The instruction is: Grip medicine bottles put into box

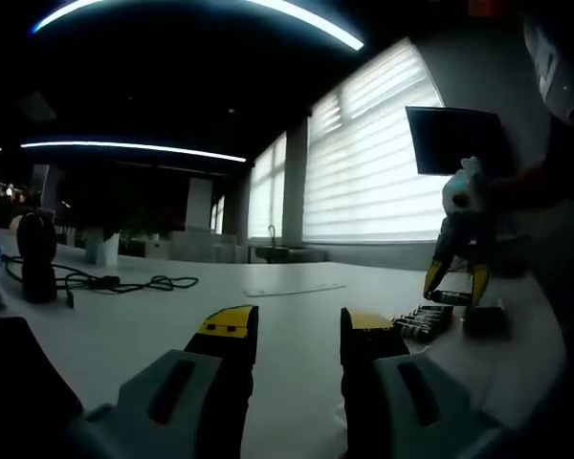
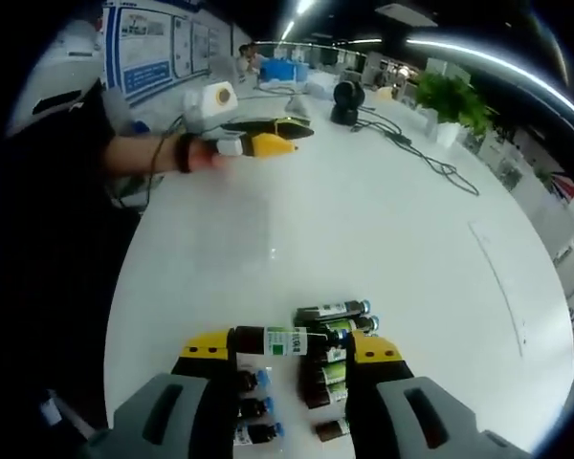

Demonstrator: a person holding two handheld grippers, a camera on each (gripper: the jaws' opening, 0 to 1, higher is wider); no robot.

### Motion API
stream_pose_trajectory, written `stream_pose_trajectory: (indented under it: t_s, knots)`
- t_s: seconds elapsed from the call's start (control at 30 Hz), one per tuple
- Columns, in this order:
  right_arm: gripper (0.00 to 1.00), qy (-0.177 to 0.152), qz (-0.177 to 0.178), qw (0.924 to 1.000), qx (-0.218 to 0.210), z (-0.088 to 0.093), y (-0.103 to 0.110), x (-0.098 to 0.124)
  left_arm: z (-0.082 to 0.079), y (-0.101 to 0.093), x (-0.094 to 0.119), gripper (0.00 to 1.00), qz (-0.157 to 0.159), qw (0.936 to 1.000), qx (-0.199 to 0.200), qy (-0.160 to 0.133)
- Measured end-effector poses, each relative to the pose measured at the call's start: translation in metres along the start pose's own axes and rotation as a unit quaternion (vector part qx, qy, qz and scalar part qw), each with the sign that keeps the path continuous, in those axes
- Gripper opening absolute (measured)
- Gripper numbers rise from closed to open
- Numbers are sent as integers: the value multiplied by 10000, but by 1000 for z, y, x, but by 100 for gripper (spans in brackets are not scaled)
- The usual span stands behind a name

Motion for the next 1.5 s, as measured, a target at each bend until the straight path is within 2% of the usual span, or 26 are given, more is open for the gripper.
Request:
stream_pose_trajectory:
  t_s: [0.1, 0.33, 0.6, 0.9, 1.13, 1.3, 1.43, 1.5]
  knots:
    - [40, 104, 24, 9999, 105, 13, 5, 12, 0, 0, 0, 27, -12, 10000, 2, -8]
    - [40, 13, -9, 10000, 43, 36, 18, 36, 0, -2, -1, 27, 42, 10000, -17, 10]
    - [40, 410, 35, 9990, 150, 70, 19, 45, 0, -3, -1, 27, 88, 10000, 15, 6]
    - [41, 625, -277, 9966, 469, 80, 19, 38, 2, -4, -1, 27, 101, 9999, -35, 72]
    - [41, 607, -529, 9953, 531, 78, 19, 35, 3, -5, -2, 27, 86, 9998, -110, 112]
    - [41, 659, -555, 9939, 688, 77, 17, 34, 3, -4, -2, 27, 73, 9998, -108, 121]
    - [41, 660, -633, 9936, 657, 78, 18, 34, 3, -4, -2, 27, 82, 9998, -113, 125]
    - [36, 662, -655, 9935, 654, 78, 18, 34, 3, -4, -2, 27, 79, 9998, -109, 126]
Point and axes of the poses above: the point that each gripper's makers call its tool centre point, and the gripper's own axes: x roughly backward along the fingers, y roughly to its left, z roughly out of its underside, the point moved 7 cm from there along x, roughly backward along the fingers, and after that the axes turned 4 degrees about -x, right-handed, at the moved point
